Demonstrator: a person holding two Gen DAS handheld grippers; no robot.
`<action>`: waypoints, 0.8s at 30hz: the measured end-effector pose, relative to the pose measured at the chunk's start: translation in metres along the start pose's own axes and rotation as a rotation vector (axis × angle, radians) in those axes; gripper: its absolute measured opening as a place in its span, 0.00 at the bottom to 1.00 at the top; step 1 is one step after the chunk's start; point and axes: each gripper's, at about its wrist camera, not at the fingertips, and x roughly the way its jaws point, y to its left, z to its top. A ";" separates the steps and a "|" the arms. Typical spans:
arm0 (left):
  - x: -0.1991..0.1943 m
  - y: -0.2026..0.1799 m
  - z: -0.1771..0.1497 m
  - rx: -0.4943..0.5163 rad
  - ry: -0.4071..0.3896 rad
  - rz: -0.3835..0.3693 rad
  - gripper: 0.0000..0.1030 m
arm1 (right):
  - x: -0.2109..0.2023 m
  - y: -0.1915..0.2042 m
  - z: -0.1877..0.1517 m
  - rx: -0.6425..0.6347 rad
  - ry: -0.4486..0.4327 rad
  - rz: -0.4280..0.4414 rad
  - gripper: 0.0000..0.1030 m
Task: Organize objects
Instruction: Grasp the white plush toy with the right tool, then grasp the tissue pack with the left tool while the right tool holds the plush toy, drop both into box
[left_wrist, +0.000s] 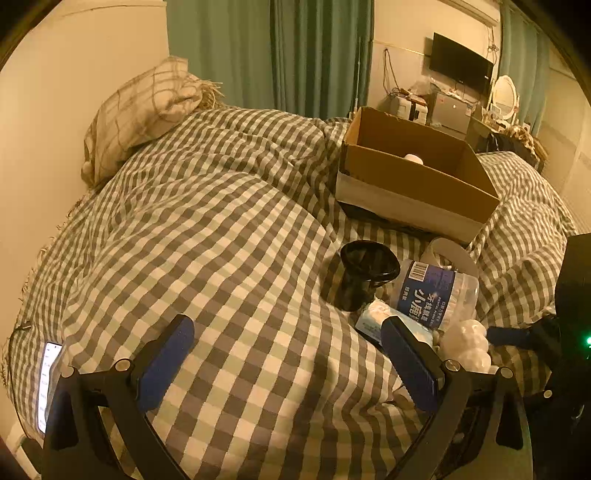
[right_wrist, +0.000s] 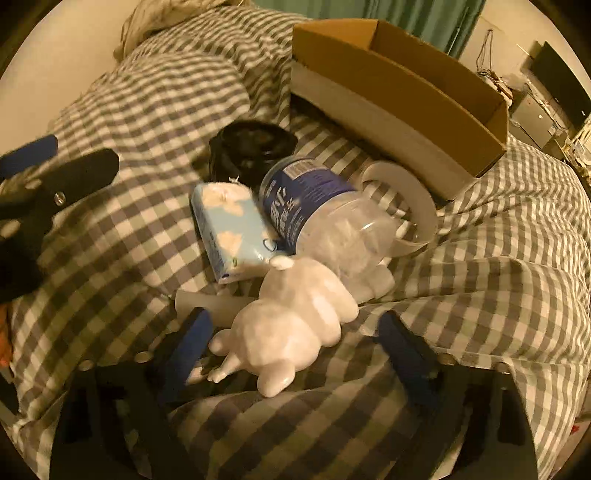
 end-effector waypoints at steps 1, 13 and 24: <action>0.000 -0.001 0.000 0.003 0.001 0.001 1.00 | -0.001 -0.001 0.000 0.001 0.001 -0.001 0.59; 0.015 -0.023 0.011 0.019 0.074 -0.080 1.00 | -0.078 -0.045 0.009 0.109 -0.248 -0.025 0.53; 0.059 -0.077 -0.003 0.173 0.187 -0.088 1.00 | -0.059 -0.084 0.005 0.200 -0.249 0.001 0.53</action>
